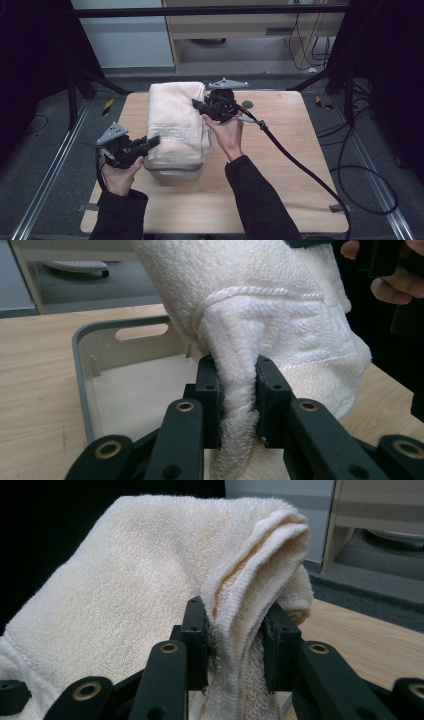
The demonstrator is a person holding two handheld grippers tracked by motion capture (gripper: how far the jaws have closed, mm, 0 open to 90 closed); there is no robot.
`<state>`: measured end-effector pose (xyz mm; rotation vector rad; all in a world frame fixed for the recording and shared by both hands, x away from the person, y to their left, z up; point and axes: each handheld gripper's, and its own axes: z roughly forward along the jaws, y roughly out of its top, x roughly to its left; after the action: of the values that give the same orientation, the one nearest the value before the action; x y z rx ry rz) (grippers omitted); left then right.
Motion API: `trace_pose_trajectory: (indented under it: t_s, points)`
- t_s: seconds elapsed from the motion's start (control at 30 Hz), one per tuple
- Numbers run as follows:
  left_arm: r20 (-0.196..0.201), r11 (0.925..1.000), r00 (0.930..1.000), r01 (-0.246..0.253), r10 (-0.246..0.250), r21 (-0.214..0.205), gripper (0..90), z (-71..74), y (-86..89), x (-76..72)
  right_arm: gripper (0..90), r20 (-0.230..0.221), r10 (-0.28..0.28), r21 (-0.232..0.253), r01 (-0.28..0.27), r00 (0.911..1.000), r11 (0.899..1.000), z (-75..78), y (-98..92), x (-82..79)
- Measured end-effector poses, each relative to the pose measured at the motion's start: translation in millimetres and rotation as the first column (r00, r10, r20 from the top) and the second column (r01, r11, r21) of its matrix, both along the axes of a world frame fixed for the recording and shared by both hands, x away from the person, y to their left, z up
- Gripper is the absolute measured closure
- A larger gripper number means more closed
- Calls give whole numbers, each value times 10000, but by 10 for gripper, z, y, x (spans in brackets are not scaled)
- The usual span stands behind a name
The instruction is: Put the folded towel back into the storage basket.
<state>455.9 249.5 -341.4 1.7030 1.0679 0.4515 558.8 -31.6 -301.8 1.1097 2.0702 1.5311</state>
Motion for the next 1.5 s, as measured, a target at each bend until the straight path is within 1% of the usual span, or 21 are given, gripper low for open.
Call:
trace_pose_trajectory:
  t_s: [0.2, 0.4, 0.53, 0.7, 0.93, 1.1, 1.23, 1.4, 1.5]
  points:
    - [-159, 9997, 9996, -211, 213, 116, 751, -54, 76, 55, 685, -108, -2, -78, 1, 9999, 10000, -84, 124, 88]
    - [-391, 9992, 9988, -296, 307, 274, 751, -140, 136, 119, 684, -338, -10, -116, 6, 9994, 9999, -206, 215, 167]
    - [-529, 9974, 9975, -439, 469, 567, 752, -204, 145, 160, 684, -433, -1, -246, -10, 9991, 9997, -295, 258, 214]
    - [-785, 9953, 9952, -524, 588, 817, 752, -287, 168, 215, 683, -600, -87, -418, 62, 9982, 9991, -415, 316, 260]
    - [-1167, 9909, 9900, -650, 788, 1177, 751, -412, 201, 282, 682, -908, -196, -630, 139, 9957, 9979, -605, 405, 311]
    - [-1383, 9891, 9868, -666, 848, 1310, 751, -494, 200, 327, 681, -1077, -288, -796, 203, 9938, 9966, -722, 440, 339]
    - [-1601, 9862, 9831, -640, 886, 1528, 750, -578, 170, 366, 681, -1218, -360, -917, 248, 9919, 9955, -796, 453, 352]
    - [-1740, 9831, 9810, -550, 858, 1747, 749, -649, 119, 401, 680, -1442, -450, -959, 313, 9885, 9949, -926, 413, 375]
    - [-1808, 9802, 9796, -522, 874, 1912, 749, -685, 99, 417, 678, -1488, -498, -1029, 346, 9876, 9941, -992, 400, 381]
